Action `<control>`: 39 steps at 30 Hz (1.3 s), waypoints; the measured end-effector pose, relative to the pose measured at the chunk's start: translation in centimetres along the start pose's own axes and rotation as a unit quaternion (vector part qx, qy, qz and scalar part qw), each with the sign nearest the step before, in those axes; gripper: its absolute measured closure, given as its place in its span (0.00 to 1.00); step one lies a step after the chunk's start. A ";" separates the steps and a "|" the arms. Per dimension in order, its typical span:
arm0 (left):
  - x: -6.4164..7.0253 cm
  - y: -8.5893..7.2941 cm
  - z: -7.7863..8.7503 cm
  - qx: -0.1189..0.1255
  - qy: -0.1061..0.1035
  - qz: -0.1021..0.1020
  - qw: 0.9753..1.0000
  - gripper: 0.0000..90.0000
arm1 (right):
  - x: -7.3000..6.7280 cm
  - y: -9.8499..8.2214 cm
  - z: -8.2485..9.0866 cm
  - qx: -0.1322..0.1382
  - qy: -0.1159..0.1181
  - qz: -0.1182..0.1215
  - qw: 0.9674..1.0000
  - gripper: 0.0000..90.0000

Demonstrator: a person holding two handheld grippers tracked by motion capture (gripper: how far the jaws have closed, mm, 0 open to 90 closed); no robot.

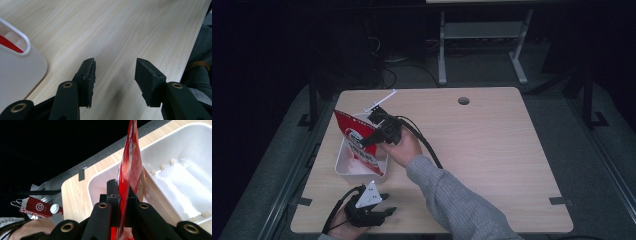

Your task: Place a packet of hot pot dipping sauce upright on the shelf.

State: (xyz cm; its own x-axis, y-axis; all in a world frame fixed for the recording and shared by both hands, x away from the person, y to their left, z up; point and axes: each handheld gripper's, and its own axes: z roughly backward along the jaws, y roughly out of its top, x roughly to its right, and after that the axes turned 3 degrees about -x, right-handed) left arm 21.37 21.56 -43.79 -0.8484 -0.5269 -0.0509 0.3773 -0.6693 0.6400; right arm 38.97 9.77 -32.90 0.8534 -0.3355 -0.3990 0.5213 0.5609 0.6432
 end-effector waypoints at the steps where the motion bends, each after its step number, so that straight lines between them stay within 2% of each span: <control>1: 0.0 0.0 0.0 0.000 0.000 0.000 1.000 0.56 | 0.0 0.0 0.0 0.000 0.000 0.000 1.000 0.97; 11: 0.0 0.0 -0.1 0.000 0.000 0.001 1.000 0.56 | 0.3 -0.8 -0.2 -0.024 0.011 0.000 1.000 0.97; 20: 0.0 0.0 -0.1 0.000 0.001 0.001 1.000 0.55 | 0.5 -0.9 0.2 -0.033 0.001 0.001 0.999 0.97; 24: 0.0 0.0 -0.1 0.000 0.001 0.001 1.000 0.55 | 0.7 -1.1 0.5 -0.026 0.003 0.000 1.000 0.89; 32: 0.0 0.0 -0.1 0.000 0.001 0.001 1.000 0.55 | 0.9 -1.3 1.2 -0.017 -0.012 0.001 1.000 0.75; 39: 0.0 0.0 -0.1 0.000 0.002 0.000 1.000 0.54 | 0.9 -1.6 1.7 -0.018 -0.018 0.003 1.000 0.70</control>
State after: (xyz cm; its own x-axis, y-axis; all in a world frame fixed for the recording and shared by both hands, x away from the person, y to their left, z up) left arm 21.38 21.47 -43.86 -0.8473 -0.5283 -0.0537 0.3768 -0.6695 0.6401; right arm 38.95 7.28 -33.13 0.8569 -0.3583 -0.3707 0.5155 0.5905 0.6209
